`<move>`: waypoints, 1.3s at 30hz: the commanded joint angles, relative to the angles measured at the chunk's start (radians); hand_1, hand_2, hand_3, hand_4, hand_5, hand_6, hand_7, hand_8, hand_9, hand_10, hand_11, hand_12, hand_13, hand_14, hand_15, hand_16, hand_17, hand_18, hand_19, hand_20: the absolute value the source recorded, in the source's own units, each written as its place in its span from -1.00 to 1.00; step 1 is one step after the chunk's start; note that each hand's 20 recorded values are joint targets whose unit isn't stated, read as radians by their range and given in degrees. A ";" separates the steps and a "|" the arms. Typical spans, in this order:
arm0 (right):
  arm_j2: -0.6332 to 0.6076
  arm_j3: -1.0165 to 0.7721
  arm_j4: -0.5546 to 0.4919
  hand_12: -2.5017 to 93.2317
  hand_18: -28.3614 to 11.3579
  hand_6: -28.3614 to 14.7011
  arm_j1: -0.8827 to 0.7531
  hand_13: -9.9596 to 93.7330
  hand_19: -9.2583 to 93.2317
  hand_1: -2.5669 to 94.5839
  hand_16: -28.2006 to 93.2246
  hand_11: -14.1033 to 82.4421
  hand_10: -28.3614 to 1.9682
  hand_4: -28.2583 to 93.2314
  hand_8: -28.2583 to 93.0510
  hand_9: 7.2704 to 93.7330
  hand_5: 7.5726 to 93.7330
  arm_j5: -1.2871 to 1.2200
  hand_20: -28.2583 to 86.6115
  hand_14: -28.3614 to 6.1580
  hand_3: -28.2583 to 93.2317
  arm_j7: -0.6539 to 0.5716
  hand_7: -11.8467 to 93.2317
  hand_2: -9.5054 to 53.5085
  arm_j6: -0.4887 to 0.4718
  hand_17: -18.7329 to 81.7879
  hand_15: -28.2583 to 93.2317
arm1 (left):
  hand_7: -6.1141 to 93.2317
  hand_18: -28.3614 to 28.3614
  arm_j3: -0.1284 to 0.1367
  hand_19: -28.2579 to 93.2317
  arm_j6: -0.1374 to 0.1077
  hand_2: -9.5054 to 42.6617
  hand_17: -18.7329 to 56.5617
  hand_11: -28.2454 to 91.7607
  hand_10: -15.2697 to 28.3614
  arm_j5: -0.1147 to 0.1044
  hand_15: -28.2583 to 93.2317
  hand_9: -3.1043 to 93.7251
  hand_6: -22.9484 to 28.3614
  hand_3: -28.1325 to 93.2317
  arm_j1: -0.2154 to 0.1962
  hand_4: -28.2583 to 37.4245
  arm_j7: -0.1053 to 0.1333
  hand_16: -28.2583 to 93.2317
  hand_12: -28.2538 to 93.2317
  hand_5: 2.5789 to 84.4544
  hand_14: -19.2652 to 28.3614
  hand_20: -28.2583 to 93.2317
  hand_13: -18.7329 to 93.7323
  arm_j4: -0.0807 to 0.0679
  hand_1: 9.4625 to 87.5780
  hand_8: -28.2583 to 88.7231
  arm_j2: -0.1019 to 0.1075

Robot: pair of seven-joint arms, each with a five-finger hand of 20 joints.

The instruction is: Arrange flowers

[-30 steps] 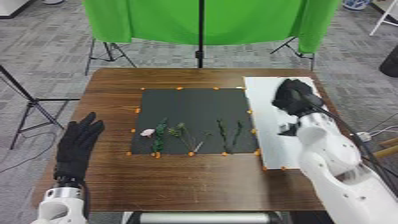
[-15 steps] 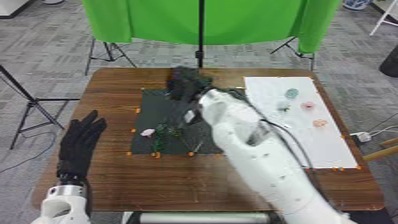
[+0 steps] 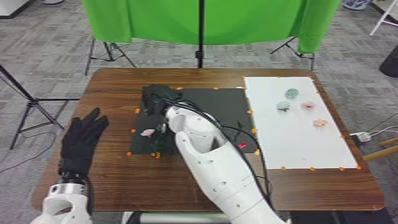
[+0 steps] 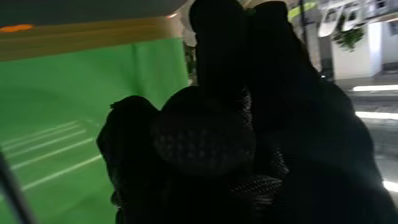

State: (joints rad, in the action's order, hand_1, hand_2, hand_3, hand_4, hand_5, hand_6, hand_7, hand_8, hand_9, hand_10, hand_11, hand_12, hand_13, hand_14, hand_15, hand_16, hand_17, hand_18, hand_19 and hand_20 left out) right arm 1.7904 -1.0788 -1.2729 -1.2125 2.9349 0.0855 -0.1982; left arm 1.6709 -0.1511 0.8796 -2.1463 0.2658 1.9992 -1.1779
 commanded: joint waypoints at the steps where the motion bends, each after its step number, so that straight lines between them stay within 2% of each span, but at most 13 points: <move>1: 0.046 -0.065 0.054 -0.22 0.03 0.33 0.018 1.00 1.00 0.41 0.05 -0.52 0.32 -0.76 -0.38 0.94 0.68 0.101 0.42 0.63 0.27 0.017 -0.42 -1.00 0.040 0.73 0.42 | -0.81 0.35 -0.009 -0.52 0.015 -0.51 -0.40 -0.34 0.33 0.002 -0.41 -0.08 0.18 0.47 0.003 -1.00 -0.002 -0.52 -0.34 -0.05 0.41 -0.27 -0.13 -0.012 -0.81 -0.60 0.003; 6: 0.055 -0.096 0.076 -0.22 0.01 0.38 0.019 0.99 1.00 0.36 0.05 -0.52 0.30 -0.75 -0.40 0.92 0.63 0.145 0.42 0.63 0.28 0.027 -0.44 -1.00 0.048 0.72 0.42 | -0.81 0.35 -0.012 -0.52 0.020 -0.51 -0.40 -0.34 0.34 0.000 -0.41 -0.08 0.18 0.48 0.013 -1.00 -0.002 -0.52 -0.34 -0.05 0.42 -0.27 -0.13 -0.017 -0.82 -0.60 0.005; 16: 0.072 -0.144 0.109 -0.23 0.00 0.41 0.016 0.97 1.00 0.34 0.05 -0.58 0.30 -0.76 -0.43 0.86 0.58 0.252 0.43 0.63 0.28 0.060 -0.48 -1.00 0.072 0.70 0.43 | -0.81 0.35 -0.012 -0.52 0.022 -0.51 -0.40 -0.34 0.34 0.000 -0.41 -0.08 0.18 0.47 0.016 -1.00 0.005 -0.52 -0.34 -0.05 0.42 -0.27 -0.13 -0.019 -0.82 -0.60 0.000; 24: 0.038 -0.133 0.092 -0.24 0.00 0.45 0.018 0.96 1.00 0.30 0.05 -0.58 0.29 -0.75 -0.44 0.83 0.52 0.282 0.42 0.63 0.29 0.045 -0.48 -1.00 0.019 0.69 0.43 | -0.81 0.35 -0.002 -0.52 0.024 -0.51 -0.40 -0.34 0.34 -0.001 -0.41 -0.08 0.17 0.47 0.005 -1.00 0.011 -0.52 -0.34 -0.05 0.42 -0.27 -0.13 -0.016 -0.82 -0.60 -0.005; 39: -0.056 -0.069 0.038 -0.19 -0.04 0.49 0.057 0.93 1.00 0.27 0.04 -0.57 0.30 -0.77 -0.49 0.81 0.34 0.272 0.43 0.62 0.32 0.014 -0.47 -1.00 -0.066 0.65 0.44 | -0.81 0.35 0.005 -0.52 0.025 -0.53 -0.40 -0.34 0.33 0.003 -0.41 -0.09 0.16 0.48 -0.004 -1.00 0.004 -0.52 -0.34 -0.06 0.42 -0.27 -0.13 -0.012 -0.81 -0.60 -0.010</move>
State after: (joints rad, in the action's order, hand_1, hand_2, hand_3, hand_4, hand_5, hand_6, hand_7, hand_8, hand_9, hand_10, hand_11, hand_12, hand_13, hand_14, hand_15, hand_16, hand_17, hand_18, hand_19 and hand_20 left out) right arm 1.7868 -1.1853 -1.1941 -1.1810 2.9352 0.1160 -0.2408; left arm 1.6694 -0.1343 0.8796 -2.1316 0.2754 1.9883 -1.1769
